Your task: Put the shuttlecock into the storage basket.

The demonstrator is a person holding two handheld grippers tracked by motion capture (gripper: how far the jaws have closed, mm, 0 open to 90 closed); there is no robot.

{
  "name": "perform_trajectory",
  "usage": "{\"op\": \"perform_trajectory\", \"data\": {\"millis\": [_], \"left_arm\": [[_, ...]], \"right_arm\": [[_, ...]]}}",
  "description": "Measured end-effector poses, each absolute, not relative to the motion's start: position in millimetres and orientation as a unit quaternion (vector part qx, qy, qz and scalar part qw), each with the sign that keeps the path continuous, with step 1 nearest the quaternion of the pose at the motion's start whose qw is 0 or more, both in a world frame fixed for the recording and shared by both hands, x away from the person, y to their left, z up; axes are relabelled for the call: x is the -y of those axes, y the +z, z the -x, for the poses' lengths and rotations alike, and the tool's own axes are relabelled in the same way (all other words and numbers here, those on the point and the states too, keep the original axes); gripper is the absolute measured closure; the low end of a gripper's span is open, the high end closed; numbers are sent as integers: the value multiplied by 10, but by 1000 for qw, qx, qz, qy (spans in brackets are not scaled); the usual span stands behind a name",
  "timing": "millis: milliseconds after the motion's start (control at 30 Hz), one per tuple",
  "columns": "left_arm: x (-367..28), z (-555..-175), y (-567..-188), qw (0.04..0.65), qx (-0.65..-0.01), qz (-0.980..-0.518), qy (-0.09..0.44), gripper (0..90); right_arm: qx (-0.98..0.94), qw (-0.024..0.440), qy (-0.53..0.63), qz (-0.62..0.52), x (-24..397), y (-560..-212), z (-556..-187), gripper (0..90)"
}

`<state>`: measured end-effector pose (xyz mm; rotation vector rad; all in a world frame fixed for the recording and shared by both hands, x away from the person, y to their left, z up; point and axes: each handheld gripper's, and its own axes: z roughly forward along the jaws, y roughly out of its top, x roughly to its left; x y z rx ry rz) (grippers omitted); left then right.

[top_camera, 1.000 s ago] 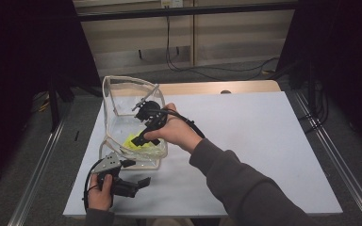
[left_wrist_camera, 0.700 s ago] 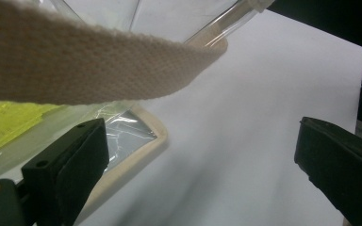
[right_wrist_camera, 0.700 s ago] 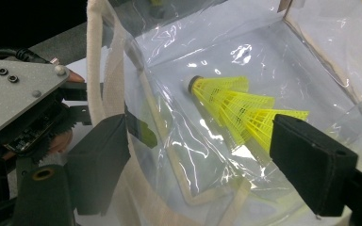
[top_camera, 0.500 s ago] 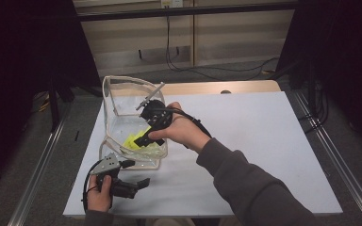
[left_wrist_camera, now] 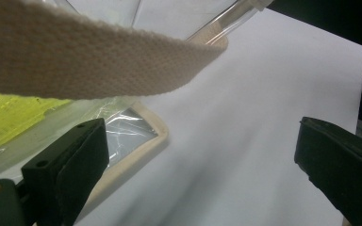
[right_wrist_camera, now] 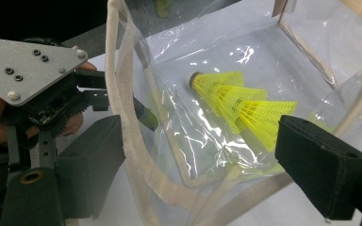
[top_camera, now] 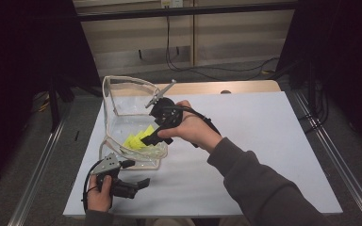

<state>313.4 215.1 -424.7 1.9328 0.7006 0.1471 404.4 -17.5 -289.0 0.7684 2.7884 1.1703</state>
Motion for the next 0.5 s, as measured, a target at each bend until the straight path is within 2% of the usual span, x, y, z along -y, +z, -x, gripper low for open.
{"op": "perform_trajectory", "data": {"millis": [500], "left_arm": [[-2152,-3139,-4242,514,-292,-804,63,37]], "right_arm": [[-891,11,386,-240,410,-2887,-3984,131]]}}
